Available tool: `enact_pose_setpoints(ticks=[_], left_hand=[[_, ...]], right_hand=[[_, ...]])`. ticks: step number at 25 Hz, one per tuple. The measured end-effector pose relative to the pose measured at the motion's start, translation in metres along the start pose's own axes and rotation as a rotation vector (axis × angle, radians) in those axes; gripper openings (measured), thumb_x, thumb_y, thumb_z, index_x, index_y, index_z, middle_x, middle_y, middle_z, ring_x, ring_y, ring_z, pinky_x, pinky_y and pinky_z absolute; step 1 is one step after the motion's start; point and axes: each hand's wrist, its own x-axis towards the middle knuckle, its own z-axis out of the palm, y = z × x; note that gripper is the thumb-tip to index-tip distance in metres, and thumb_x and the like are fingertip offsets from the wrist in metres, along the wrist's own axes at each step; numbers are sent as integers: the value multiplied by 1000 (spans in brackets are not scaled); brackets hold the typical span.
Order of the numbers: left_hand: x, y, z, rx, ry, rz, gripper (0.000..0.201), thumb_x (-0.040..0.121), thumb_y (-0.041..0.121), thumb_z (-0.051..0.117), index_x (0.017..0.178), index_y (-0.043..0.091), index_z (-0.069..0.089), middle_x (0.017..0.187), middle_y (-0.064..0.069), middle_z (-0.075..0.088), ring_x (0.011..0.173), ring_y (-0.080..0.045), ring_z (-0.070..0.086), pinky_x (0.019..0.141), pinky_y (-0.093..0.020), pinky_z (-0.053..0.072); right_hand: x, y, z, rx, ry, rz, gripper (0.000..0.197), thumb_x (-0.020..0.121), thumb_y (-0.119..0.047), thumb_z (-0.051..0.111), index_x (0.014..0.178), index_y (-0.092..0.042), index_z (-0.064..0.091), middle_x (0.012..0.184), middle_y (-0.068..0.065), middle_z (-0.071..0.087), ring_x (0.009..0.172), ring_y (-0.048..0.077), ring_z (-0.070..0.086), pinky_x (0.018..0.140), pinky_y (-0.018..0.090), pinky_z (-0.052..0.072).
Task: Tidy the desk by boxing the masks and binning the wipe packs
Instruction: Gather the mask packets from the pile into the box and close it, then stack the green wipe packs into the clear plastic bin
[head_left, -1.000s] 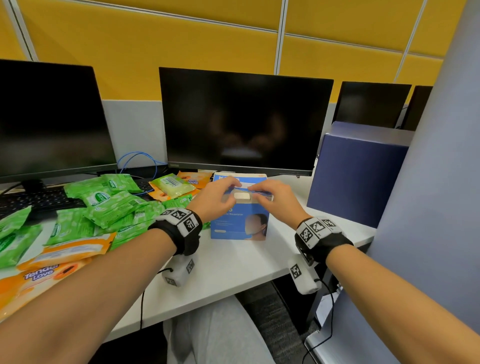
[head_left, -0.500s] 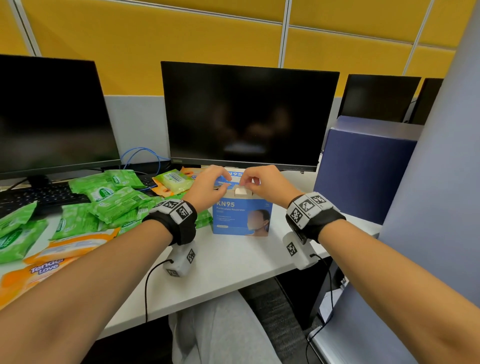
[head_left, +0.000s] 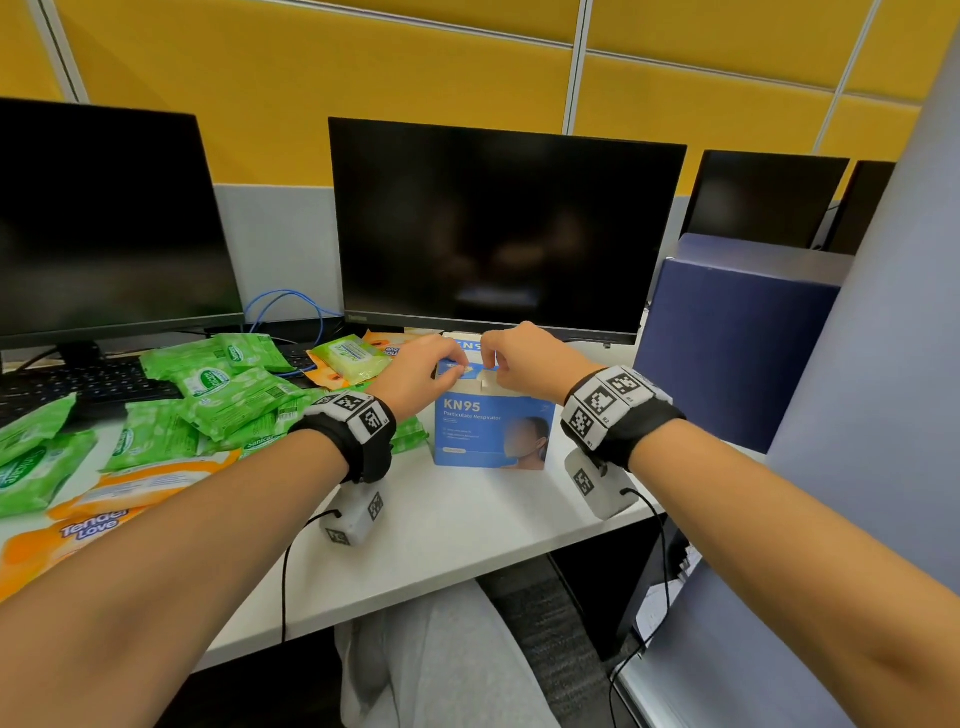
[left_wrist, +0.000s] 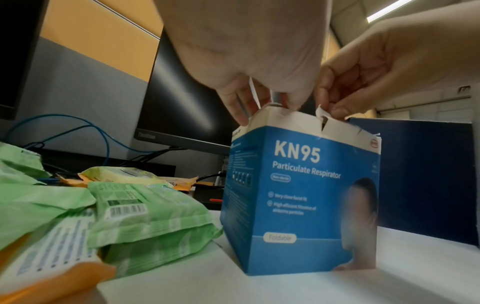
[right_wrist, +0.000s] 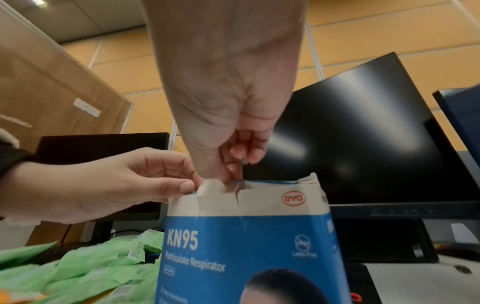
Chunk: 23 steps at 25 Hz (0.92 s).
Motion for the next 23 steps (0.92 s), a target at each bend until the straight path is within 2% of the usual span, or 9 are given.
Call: enact_pose_setpoints(ticks=[4, 8, 11, 13, 15, 18, 20, 22, 23], left_hand=[[2, 3, -2, 2, -59, 13, 20, 94, 28, 56, 106, 15, 64, 108, -1, 63, 101, -14, 53, 86, -23, 38], [14, 8, -7, 75, -189, 24, 24, 92, 32, 58, 112, 19, 65, 116, 1, 62, 106, -15, 56, 94, -32, 46], [20, 13, -9, 159, -228, 33, 24, 95, 26, 50, 115, 24, 64, 112, 0, 64, 98, -17, 59, 85, -33, 50], [16, 16, -7, 139, -210, 32, 28, 98, 24, 43, 118, 25, 62, 98, 0, 65, 86, -19, 60, 72, -31, 47], [9, 24, -2, 123, -263, 45, 29, 100, 24, 38, 119, 22, 59, 95, 1, 63, 86, -20, 59, 70, -28, 41], [9, 25, 4, 131, -294, 15, 35, 102, 23, 33, 130, 18, 53, 112, -3, 63, 92, -18, 55, 77, -25, 39], [11, 20, 4, 122, -314, -14, 38, 103, 24, 32, 136, 19, 50, 133, -5, 57, 114, -22, 55, 93, -29, 42], [9, 20, -2, 132, -360, -48, 42, 103, 27, 32, 141, 19, 45, 148, -5, 43, 135, -23, 42, 111, -35, 33], [4, 22, -9, 130, -353, -79, 43, 103, 27, 32, 144, 18, 42, 153, -5, 36, 140, -22, 34, 114, -35, 26]], right_hand=[[-2, 4, 2, 44, 16, 13, 15, 90, -16, 57, 101, -12, 66, 100, 6, 66, 78, 16, 52, 69, 23, 40], [-1, 3, 5, 50, 11, -9, 15, 89, -18, 58, 90, -7, 69, 91, 9, 70, 73, 16, 56, 66, 21, 41], [-5, 4, 6, 86, 43, -32, 17, 90, -15, 57, 93, -10, 72, 94, 5, 69, 76, 14, 55, 65, 18, 40], [-8, 7, 7, 132, 87, -24, 23, 90, -9, 52, 96, -13, 74, 100, 3, 69, 84, 16, 59, 74, 22, 44], [-11, 8, 7, 155, 93, -18, 29, 89, -6, 48, 97, -14, 75, 102, 4, 71, 93, 19, 62, 83, 25, 45], [-13, 4, 5, 167, 112, 5, 28, 89, -7, 50, 94, -14, 76, 101, 4, 71, 93, 20, 63, 82, 25, 47], [-15, 0, 5, 111, 55, -18, 24, 91, -11, 53, 98, -14, 75, 102, 3, 70, 94, 19, 63, 83, 25, 47], [-16, 1, 3, 113, 32, -2, 23, 92, -12, 54, 102, -15, 74, 104, 3, 70, 95, 19, 63, 87, 27, 49], [-16, 0, 0, 140, 42, 24, 24, 92, -10, 53, 102, -15, 73, 103, 3, 70, 92, 19, 63, 87, 28, 50]])
